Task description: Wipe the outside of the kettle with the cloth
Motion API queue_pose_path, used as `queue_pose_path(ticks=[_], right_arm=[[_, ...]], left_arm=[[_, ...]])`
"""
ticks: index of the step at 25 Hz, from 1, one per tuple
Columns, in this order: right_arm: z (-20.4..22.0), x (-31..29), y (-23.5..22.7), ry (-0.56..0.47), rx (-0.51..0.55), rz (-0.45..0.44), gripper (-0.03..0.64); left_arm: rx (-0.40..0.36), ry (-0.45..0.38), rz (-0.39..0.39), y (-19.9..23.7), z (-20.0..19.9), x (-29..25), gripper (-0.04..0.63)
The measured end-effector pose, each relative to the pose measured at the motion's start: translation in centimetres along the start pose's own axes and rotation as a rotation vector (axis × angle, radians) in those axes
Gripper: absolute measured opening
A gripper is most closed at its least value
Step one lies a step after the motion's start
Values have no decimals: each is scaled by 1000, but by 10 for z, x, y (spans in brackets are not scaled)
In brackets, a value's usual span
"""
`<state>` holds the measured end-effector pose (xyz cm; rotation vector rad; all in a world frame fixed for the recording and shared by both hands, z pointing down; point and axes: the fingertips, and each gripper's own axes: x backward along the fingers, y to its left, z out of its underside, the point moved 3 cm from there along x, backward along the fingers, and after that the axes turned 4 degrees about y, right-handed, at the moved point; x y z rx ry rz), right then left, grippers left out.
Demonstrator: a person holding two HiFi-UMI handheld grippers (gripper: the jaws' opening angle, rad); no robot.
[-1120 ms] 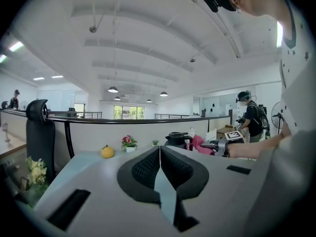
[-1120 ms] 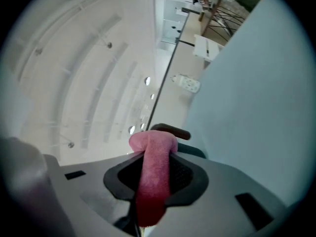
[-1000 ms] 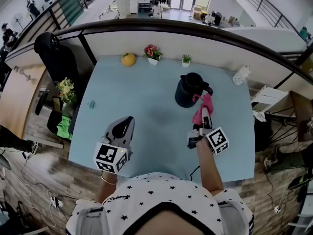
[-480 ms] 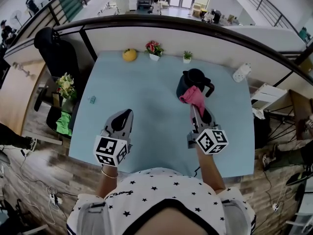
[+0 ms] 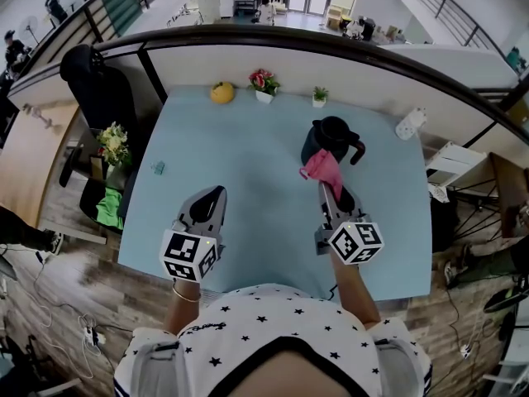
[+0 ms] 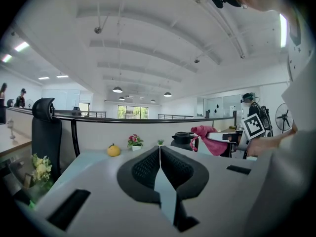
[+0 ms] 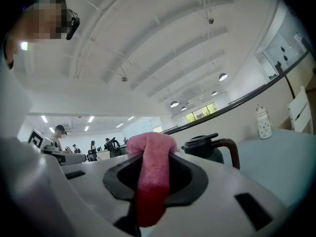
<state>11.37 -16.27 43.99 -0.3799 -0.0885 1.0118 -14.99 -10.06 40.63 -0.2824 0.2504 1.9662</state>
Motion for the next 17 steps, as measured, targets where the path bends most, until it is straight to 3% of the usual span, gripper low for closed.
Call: queue_pose_path(ticks=[17], right_arm=[[2,0,7,11,32,-6,94]], left_arm=[[7,2,-3,2,3,3,29]])
